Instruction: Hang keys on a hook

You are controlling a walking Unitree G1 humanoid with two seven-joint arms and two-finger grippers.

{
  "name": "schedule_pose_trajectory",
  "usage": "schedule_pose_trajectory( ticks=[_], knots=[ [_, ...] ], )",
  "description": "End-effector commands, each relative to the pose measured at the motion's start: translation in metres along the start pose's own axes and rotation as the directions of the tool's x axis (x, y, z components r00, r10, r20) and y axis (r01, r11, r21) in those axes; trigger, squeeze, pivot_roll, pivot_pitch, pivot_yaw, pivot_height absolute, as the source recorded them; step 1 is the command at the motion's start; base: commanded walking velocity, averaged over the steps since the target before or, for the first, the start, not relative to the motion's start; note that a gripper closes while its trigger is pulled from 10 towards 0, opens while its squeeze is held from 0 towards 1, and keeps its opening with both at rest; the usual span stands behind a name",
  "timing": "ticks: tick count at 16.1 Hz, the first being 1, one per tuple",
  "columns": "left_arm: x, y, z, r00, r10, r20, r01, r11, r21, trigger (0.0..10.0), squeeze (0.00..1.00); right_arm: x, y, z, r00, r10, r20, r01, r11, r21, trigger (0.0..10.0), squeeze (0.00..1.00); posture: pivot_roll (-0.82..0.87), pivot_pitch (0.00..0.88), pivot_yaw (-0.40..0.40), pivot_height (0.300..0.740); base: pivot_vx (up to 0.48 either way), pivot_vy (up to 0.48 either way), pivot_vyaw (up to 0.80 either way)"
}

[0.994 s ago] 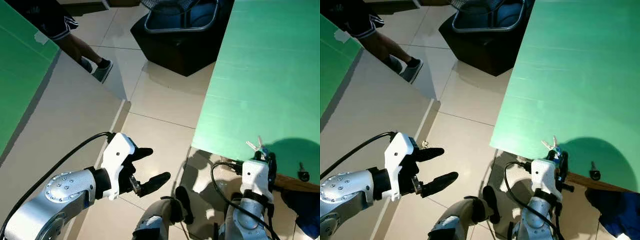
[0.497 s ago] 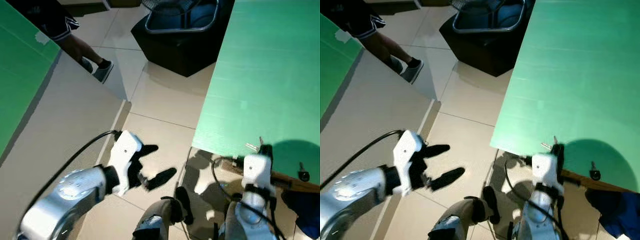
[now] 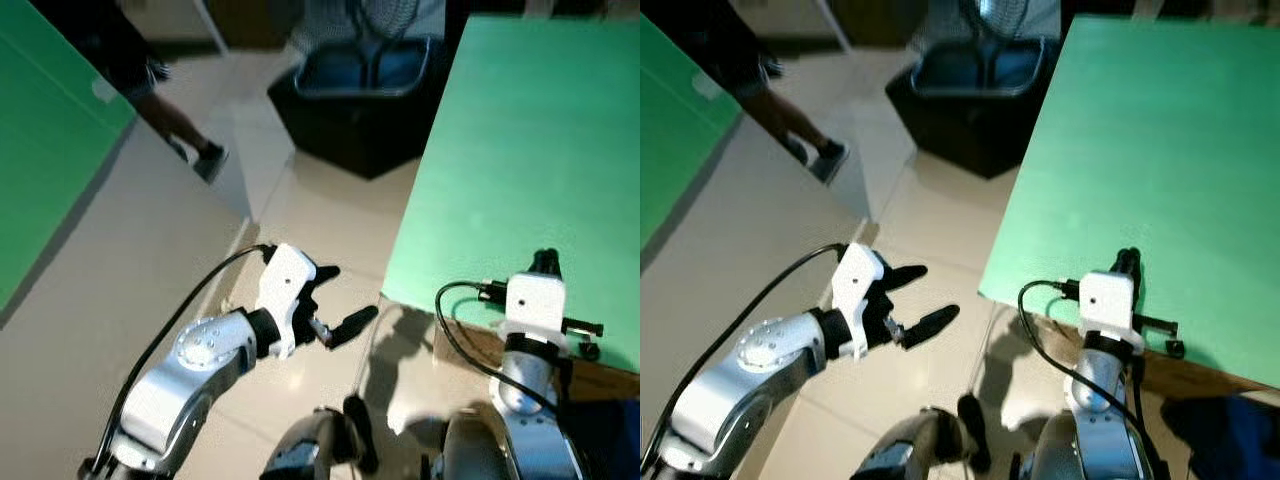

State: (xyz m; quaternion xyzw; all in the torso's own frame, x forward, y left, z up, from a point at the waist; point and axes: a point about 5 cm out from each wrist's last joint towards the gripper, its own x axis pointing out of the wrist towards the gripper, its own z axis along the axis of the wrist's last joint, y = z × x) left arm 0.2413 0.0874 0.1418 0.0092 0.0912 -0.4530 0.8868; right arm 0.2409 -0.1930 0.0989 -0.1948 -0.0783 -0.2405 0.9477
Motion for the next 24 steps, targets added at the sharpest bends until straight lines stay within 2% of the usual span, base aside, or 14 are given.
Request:
schedule_pose_trajectory(
  ticks=[1,7,12,14,15,19,24],
  knots=[
    [-0.005,0.005,-0.006,0.999,0.025,-0.020,-0.025,1.000,0.002,10.0,0.00,-0.010,0.007,-0.007,0.997,0.016,-0.074,-0.014,1.000,0.026,10.0,1.00,-0.15,0.191,0.319,0.740,0.000,0.000,0.00],
    [-0.027,0.010,-0.005,0.997,0.005,-0.072,-0.002,0.999,0.039,10.0,0.00,-0.025,0.016,-0.017,0.989,-0.010,-0.148,0.016,0.999,0.039,10.0,1.00,-0.08,0.261,0.389,0.740,0.000,0.000,0.00],
    [-0.038,0.008,-0.004,0.995,-0.009,-0.098,0.013,0.999,0.040,10.0,0.00,-0.022,0.017,-0.029,0.980,-0.039,-0.195,0.048,0.998,0.043,10.0,1.00,-0.05,0.279,0.400,0.740,0.000,0.000,0.00],
    [-0.042,0.008,-0.003,0.994,-0.009,-0.108,0.013,0.999,0.040,10.0,0.00,-0.024,0.018,-0.039,0.965,-0.047,-0.258,0.060,0.997,0.041,10.0,1.00,-0.04,0.288,0.400,0.740,0.000,0.000,0.00],
    [-0.043,0.008,-0.002,0.994,-0.010,-0.111,0.014,0.999,0.039,10.0,0.00,-0.024,0.020,-0.043,0.961,-0.033,-0.275,0.046,0.998,0.040,10.0,0.00,-0.04,0.290,0.400,0.740,0.000,0.000,0.00],
    [-0.048,0.007,-0.001,0.992,-0.015,-0.123,0.020,0.999,0.034,10.0,0.00,-0.031,0.018,-0.054,0.932,-0.072,-0.356,0.108,0.991,0.083,10.0,0.00,-0.03,0.298,0.400,0.740,0.000,0.000,0.00],
    [-0.050,0.005,-0.001,0.991,-0.018,-0.133,0.022,0.999,0.030,10.0,0.00,-0.036,0.019,-0.061,0.923,-0.070,-0.379,0.108,0.991,0.080,10.0,0.00,-0.02,0.307,0.400,0.740,0.000,0.000,0.00]
  ],
)
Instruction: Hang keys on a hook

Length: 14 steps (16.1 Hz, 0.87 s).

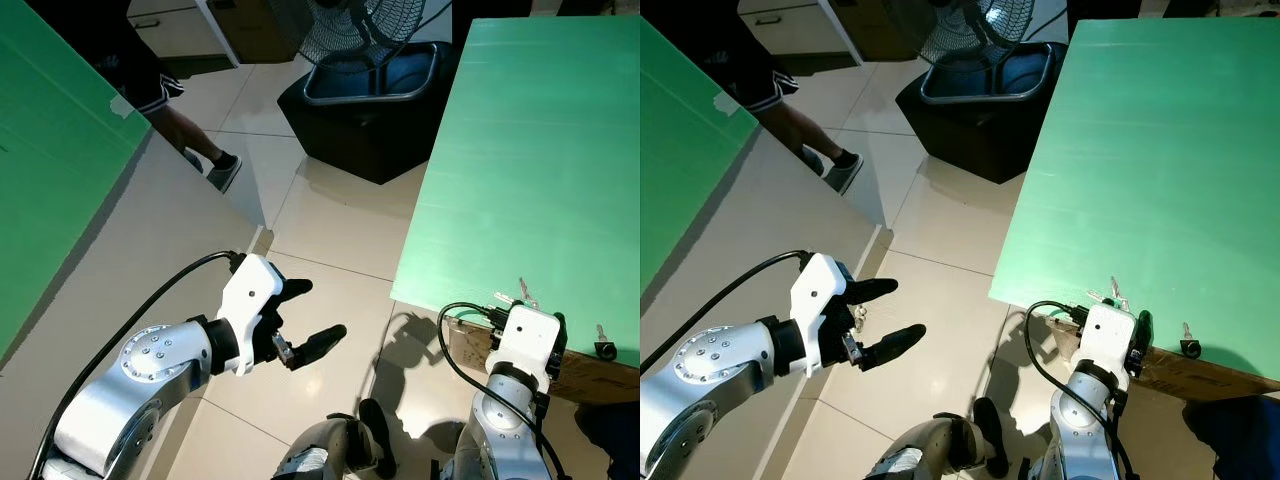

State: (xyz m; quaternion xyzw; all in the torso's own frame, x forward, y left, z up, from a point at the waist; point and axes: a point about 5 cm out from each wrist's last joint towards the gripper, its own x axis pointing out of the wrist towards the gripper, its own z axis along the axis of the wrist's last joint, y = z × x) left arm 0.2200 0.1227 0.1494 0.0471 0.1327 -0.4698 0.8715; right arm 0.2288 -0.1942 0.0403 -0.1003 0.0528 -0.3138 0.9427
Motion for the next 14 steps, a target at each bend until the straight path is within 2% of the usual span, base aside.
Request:
schedule_pose_trajectory(
  ticks=[1,2,6,14],
  knots=[
    [-0.0081,0.0020,-0.0028,1.000,0.017,-0.025,-0.017,1.000,-0.003,10.0,0.00,-0.0092,0.0045,-0.0112,0.998,0.016,-0.053,-0.017,1.000,-0.010,6.9,0.00,-0.02,0.307,0.400,0.740,0.000,0.000,0.00],
    [-0.0082,0.0021,-0.0029,1.000,0.016,-0.026,-0.016,1.000,-0.002,10.0,0.00,-0.0091,0.0052,-0.0104,0.999,0.028,-0.040,-0.029,1.000,-0.012,0.0,0.00,-0.02,0.307,0.400,0.740,0.000,0.000,0.00],
    [-0.0090,0.0024,-0.0023,0.999,0.015,-0.029,-0.015,1.000,-0.002,10.0,0.00,-0.0107,0.0077,-0.0092,0.998,0.057,-0.016,-0.057,0.998,-0.015,0.0,0.00,-0.02,0.304,0.400,0.740,0.000,0.000,0.00],
    [-0.0069,0.0036,-0.0013,0.999,-0.003,-0.032,0.003,1.000,0.004,10.0,0.00,-0.0132,0.0067,-0.0065,0.999,0.045,0.017,-0.045,0.999,-0.003,0.0,0.00,-0.04,0.295,0.400,0.740,0.000,0.000,0.00]
  ],
)
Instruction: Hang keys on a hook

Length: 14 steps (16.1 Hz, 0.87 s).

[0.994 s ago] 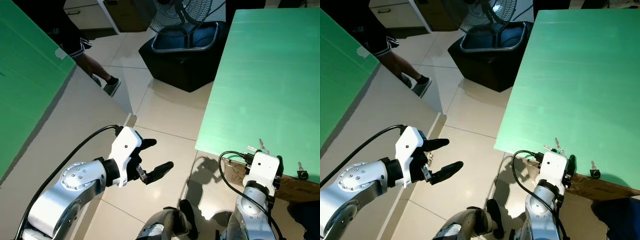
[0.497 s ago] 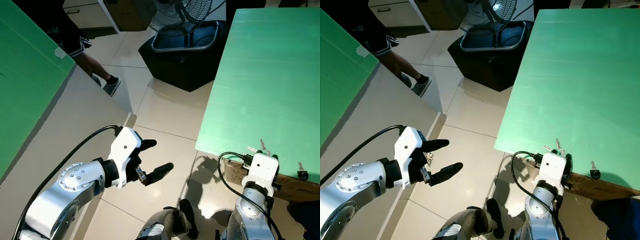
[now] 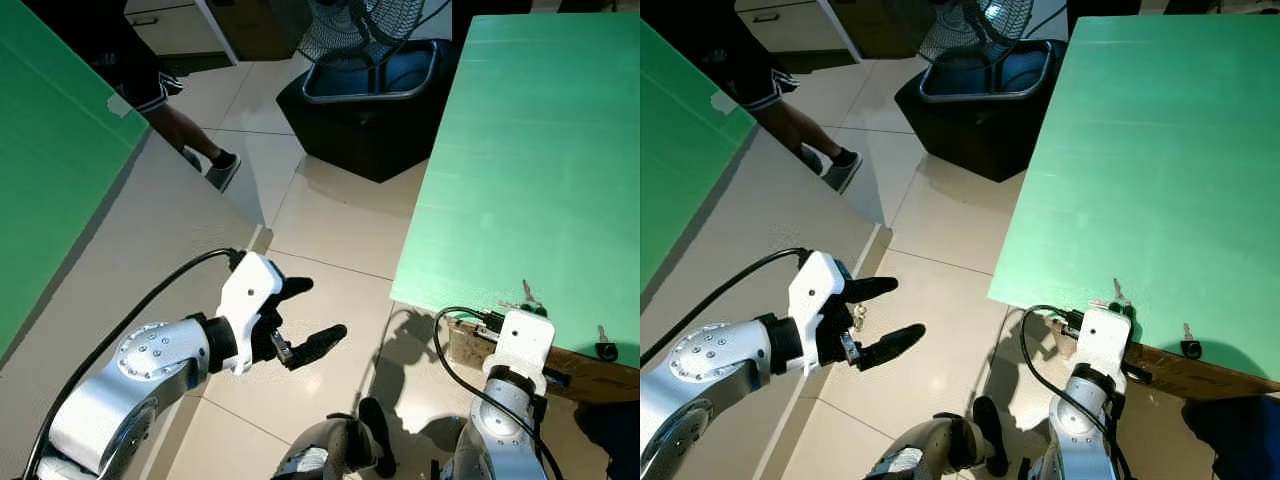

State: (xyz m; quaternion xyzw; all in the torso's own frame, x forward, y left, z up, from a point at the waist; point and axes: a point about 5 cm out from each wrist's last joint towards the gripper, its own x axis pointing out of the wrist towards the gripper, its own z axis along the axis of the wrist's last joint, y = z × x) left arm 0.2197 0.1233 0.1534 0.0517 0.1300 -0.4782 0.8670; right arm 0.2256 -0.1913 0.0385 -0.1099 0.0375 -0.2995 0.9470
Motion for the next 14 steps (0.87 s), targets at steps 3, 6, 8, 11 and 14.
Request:
schedule_pose_trajectory(
  ticks=[3,6,8,11,14],
  knots=[
    [-0.006,0.003,-0.005,0.999,0.004,-0.035,-0.005,1.000,-0.010,10.0,0.00,-0.010,0.007,-0.003,1.000,0.019,-0.010,-0.019,1.000,0.006,0.0,0.00,-0.04,0.298,0.400,0.740,0.000,0.000,0.00],
    [-0.005,0.003,-0.006,0.999,0.001,-0.037,-0.001,1.000,-0.010,10.0,0.00,-0.008,0.009,0.006,0.999,0.027,0.031,-0.027,1.000,0.003,0.0,0.00,-0.04,0.292,0.400,0.740,0.000,0.000,0.00],
    [0.001,0.003,-0.007,1.000,-0.001,-0.027,0.001,1.000,-0.012,10.0,0.00,-0.001,0.012,0.037,0.987,0.043,0.156,-0.043,0.999,0.001,0.0,0.00,-0.06,0.278,0.400,0.740,0.000,0.000,0.00],
    [0.006,0.002,-0.008,1.000,0.000,-0.017,0.000,1.000,-0.016,10.0,0.00,0.006,0.012,0.053,0.976,0.050,0.213,-0.052,0.999,0.005,0.0,0.00,-0.08,0.265,0.400,0.740,0.000,0.000,0.00],
    [0.018,0.006,-0.016,0.999,0.042,0.009,-0.042,0.999,-0.031,10.0,0.00,0.016,0.010,0.065,0.971,0.097,0.218,-0.104,0.994,0.024,0.0,0.00,-0.12,0.198,0.370,0.740,0.000,0.000,0.00]
  ],
)
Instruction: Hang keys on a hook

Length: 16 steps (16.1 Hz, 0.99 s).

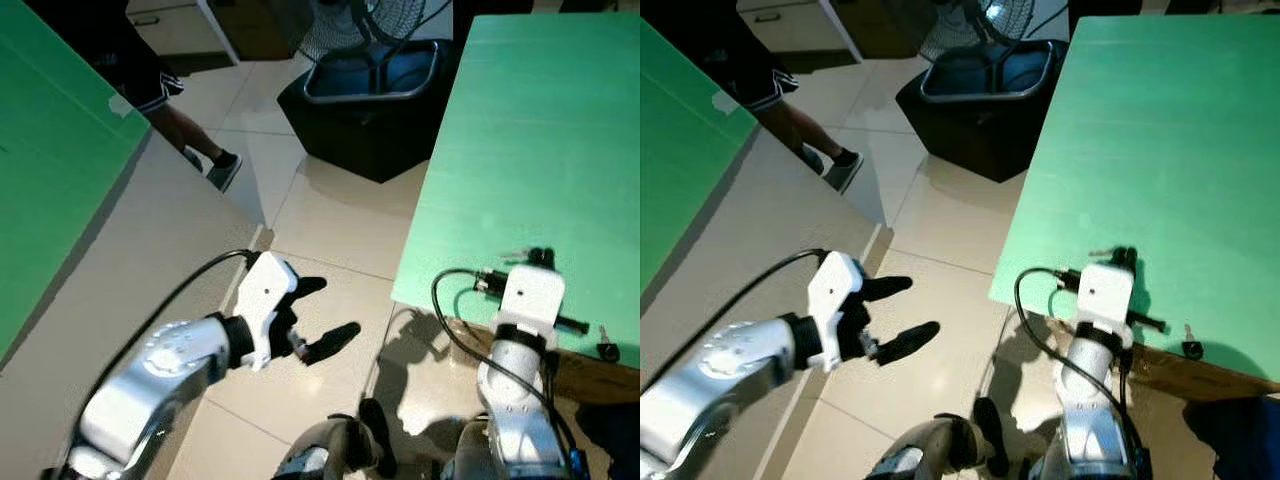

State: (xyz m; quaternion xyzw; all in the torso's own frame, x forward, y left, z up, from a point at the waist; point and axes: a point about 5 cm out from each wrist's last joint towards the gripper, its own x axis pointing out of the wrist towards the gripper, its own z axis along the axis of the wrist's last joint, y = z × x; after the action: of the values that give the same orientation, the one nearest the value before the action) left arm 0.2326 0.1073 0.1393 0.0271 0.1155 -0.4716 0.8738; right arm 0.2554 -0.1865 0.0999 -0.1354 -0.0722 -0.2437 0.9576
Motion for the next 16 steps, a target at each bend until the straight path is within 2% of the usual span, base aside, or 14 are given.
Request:
schedule_pose_trajectory(
  ticks=[1,2,3,4,5,7,8,9,10,11,12,14,15,16],
  knots=[
    [0.000,0.006,-0.013,0.998,0.051,-0.027,-0.052,0.999,-0.016,10.0,0.00,-0.001,0.003,-0.002,0.998,0.057,-0.025,-0.056,0.998,0.014,0.0,0.36,-0.13,0.168,0.344,0.740,0.000,0.000,0.00],
    [0.005,0.011,-0.016,0.996,0.087,-0.010,-0.087,0.996,-0.021,10.0,0.00,0.004,-0.002,-0.006,0.994,0.086,-0.062,-0.085,0.996,0.019,0.0,1.00,-0.14,0.136,0.329,0.740,0.000,0.000,0.00],
    [0.012,0.016,-0.020,0.993,0.117,-0.005,-0.117,0.993,-0.028,10.0,0.00,0.008,-0.008,-0.009,0.990,0.107,-0.097,-0.104,0.994,0.040,0.0,0.62,-0.16,0.096,0.303,0.740,0.000,0.000,0.00],
    [0.017,0.018,-0.022,0.992,0.128,-0.005,-0.129,0.991,-0.033,10.0,0.00,0.010,-0.009,-0.010,0.987,0.122,-0.103,-0.119,0.992,0.042,0.0,0.62,-0.16,0.088,0.297,0.740,0.000,0.000,0.00],
    [0.029,0.025,-0.024,0.986,0.168,0.010,-0.168,0.985,-0.036,10.0,0.00,0.017,-0.007,-0.004,0.980,0.183,-0.083,-0.182,0.983,0.022,0.0,0.00,-0.19,0.023,0.252,0.740,0.000,0.000,0.00],
    [0.048,0.039,-0.026,0.968,0.248,0.032,-0.246,0.968,-0.052,10.0,0.00,0.028,-0.001,0.004,0.960,0.271,-0.065,-0.270,0.963,0.023,0.0,0.00,-0.21,0.000,0.203,0.740,0.000,0.000,0.00],
    [0.060,0.053,-0.027,0.938,0.343,0.039,-0.340,0.937,-0.078,10.0,0.00,0.036,0.003,0.009,0.945,0.324,-0.053,-0.323,0.946,0.026,0.0,0.00,-0.23,0.000,0.160,0.740,0.000,0.000,0.00],
    [0.062,0.059,-0.027,0.924,0.380,0.048,-0.373,0.921,-0.113,10.0,0.00,0.038,0.004,0.010,0.941,0.334,-0.053,-0.333,0.942,0.032,0.0,0.00,-0.23,0.000,0.151,0.740,0.000,0.000,0.00],
    [0.064,0.072,-0.029,0.885,0.463,0.045,-0.455,0.882,-0.126,10.0,0.00,0.041,0.007,0.011,0.934,0.353,-0.054,-0.351,0.936,0.037,0.0,0.00,-0.23,0.000,0.128,0.740,0.000,0.000,0.00],
    [0.054,0.098,-0.032,0.791,0.610,0.035,-0.599,0.785,-0.158,10.0,0.00,0.042,0.017,0.010,0.909,0.414,-0.059,-0.411,0.910,0.054,0.0,0.00,-0.22,0.000,0.102,0.740,0.000,0.000,0.00],
    [0.051,0.103,-0.033,0.769,0.638,0.031,-0.626,0.763,-0.161,10.0,0.00,0.042,0.019,0.009,0.903,0.426,-0.061,-0.423,0.904,0.059,0.0,0.00,-0.22,0.000,0.102,0.740,0.000,0.000,0.00],
    [0.035,0.121,-0.034,0.701,0.712,0.035,-0.698,0.695,-0.172,10.0,0.00,0.038,0.027,0.006,0.884,0.464,-0.063,-0.460,0.885,0.070,0.0,0.00,-0.21,0.000,0.101,0.740,0.000,0.000,0.00],
    [0.014,0.137,-0.036,0.630,0.775,0.053,-0.757,0.628,-0.182,10.0,0.00,0.034,0.033,0.003,0.871,0.485,-0.070,-0.477,0.872,0.113,0.0,0.00,-0.21,0.000,0.109,0.740,0.000,0.000,0.00],
    [0.004,0.144,-0.037,0.596,0.800,0.071,-0.781,0.597,-0.181,10.0,0.00,0.034,0.035,0.000,0.870,0.487,-0.076,-0.472,0.868,0.152,0.0,0.00,-0.21,0.000,0.116,0.740,0.000,0.000,0.00]
  ],
)
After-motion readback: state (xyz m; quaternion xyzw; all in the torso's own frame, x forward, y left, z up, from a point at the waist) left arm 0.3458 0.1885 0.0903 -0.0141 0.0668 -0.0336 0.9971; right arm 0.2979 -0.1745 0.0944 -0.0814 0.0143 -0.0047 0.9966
